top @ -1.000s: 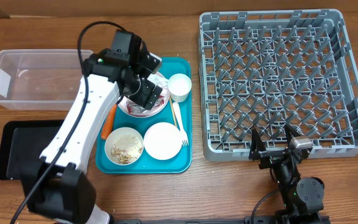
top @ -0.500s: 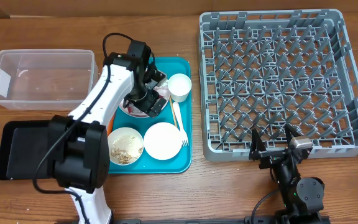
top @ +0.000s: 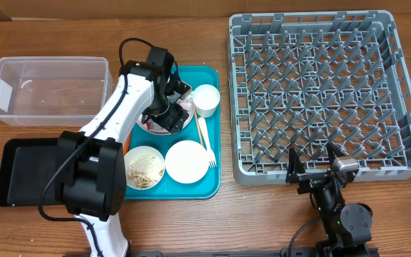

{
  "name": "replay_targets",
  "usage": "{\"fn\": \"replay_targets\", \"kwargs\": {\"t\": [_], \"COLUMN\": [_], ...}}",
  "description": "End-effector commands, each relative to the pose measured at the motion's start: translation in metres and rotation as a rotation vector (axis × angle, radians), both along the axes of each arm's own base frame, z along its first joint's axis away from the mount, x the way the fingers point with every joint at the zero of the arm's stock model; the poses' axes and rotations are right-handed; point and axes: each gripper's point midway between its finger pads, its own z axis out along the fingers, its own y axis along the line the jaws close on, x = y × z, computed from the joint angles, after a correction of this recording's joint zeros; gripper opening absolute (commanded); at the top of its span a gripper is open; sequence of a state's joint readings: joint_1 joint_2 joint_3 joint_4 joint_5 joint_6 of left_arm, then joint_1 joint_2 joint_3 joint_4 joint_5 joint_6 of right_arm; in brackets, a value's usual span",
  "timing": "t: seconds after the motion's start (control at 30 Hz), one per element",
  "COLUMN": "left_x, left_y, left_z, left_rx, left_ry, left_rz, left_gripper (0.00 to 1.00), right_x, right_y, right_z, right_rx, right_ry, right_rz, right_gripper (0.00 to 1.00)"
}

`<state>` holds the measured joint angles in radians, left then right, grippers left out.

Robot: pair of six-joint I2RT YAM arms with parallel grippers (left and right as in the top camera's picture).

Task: Sort waste into correct bins and load items into the dishwasher rack
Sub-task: 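Move the left gripper over the pink plate toward the red wrapper, then lower the left gripper and grasp the red snack wrapper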

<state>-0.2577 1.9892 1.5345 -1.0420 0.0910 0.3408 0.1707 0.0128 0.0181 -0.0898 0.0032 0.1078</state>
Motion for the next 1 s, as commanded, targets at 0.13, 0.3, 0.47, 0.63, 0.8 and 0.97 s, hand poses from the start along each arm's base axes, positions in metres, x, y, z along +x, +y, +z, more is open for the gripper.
{"fn": "replay_targets", "kwargs": {"t": [0.13,0.3,0.47,0.63,0.8,0.97], "left_x": [0.0003,-0.0005,-0.0004,0.0028,0.0027,-0.0014], "left_y": [0.0013,0.0015,0.0014,0.0008,0.0008,0.0020], "left_z": [-0.0062,-0.0071,-0.0073,-0.0074,-0.0074,-0.0116], "left_rx": [0.007,0.008,0.008,0.005,0.005,0.009], "left_ry": [0.005,0.008,0.008,-0.004,-0.004,0.009], "left_rz": [-0.009,-0.010,-0.010,-0.009,-0.009,-0.009], "left_gripper": [0.87,0.83,0.77,0.78,0.77,0.76], "right_x": [0.0001,0.0001,0.0001,0.0001,0.0001,0.0001], "right_y": [0.0000,0.0000,0.0000,0.0000,0.0000,0.0000], "right_z": [-0.0015,-0.0015,-0.0015,-0.0015,-0.0015,-0.0015], "right_rx": [-0.003,-0.003,-0.003,-0.003,-0.003,-0.003], "right_ry": [-0.006,-0.006,-0.006,-0.006,-0.006,-0.006], "right_rz": [0.002,0.002,0.002,0.002,0.002,0.002], "right_gripper": [1.00,1.00,1.00,1.00,1.00,1.00]}}
